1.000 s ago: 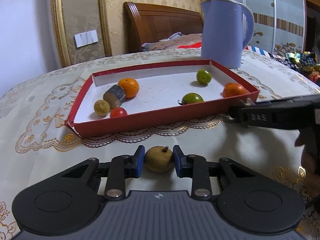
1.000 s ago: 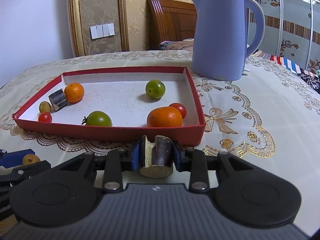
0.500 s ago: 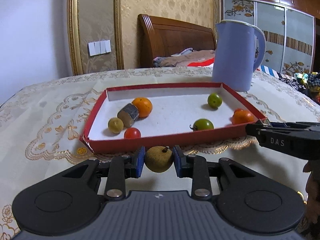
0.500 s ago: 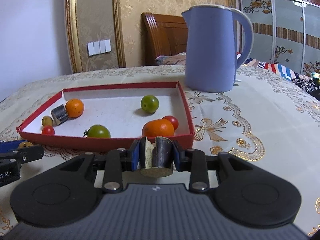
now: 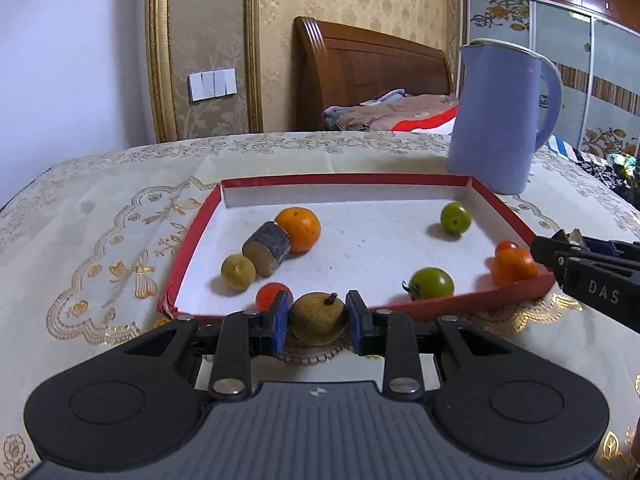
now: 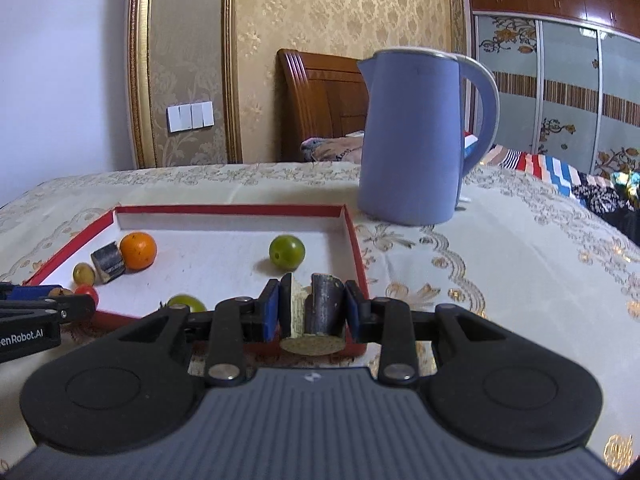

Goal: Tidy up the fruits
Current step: 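Carry the wooden cylinder and pear with both tools into the red box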

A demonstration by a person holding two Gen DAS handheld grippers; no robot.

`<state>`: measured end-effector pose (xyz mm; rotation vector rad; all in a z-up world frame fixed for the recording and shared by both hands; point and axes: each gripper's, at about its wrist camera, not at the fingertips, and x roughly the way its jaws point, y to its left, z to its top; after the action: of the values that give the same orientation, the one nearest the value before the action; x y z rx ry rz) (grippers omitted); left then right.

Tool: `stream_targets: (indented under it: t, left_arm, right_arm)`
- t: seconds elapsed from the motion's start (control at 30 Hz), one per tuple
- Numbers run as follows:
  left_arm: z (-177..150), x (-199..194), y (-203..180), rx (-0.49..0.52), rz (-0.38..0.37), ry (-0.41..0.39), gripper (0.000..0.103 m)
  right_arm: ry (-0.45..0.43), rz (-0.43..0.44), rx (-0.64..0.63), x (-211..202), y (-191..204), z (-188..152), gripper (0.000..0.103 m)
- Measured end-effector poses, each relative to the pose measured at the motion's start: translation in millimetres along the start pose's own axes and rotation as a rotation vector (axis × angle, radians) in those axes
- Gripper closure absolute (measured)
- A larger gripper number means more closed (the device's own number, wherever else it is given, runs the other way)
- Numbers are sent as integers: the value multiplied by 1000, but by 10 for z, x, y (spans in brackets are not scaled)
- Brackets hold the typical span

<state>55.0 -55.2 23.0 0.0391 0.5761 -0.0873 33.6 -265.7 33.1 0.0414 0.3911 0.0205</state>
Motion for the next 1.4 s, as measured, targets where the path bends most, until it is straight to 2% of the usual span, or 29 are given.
stream_targets:
  t: [0.4,0.83,1.2,1.4]
  left_arm:
    - [154,266,-57,18,39,0,73]
    - [198,467,-52,8,69,25,73]
    - [218,692,20,-23,94,58,73]
    - [233,780,63,-40,118,57,73]
  right_arm:
    - [38,-9,11,388,36,166,71]
    - [47,2,-26,540,146,204,71]
    - [166,5,-34,988,265,222,71]
    - [189,-17,-39,1132,275,195,71]
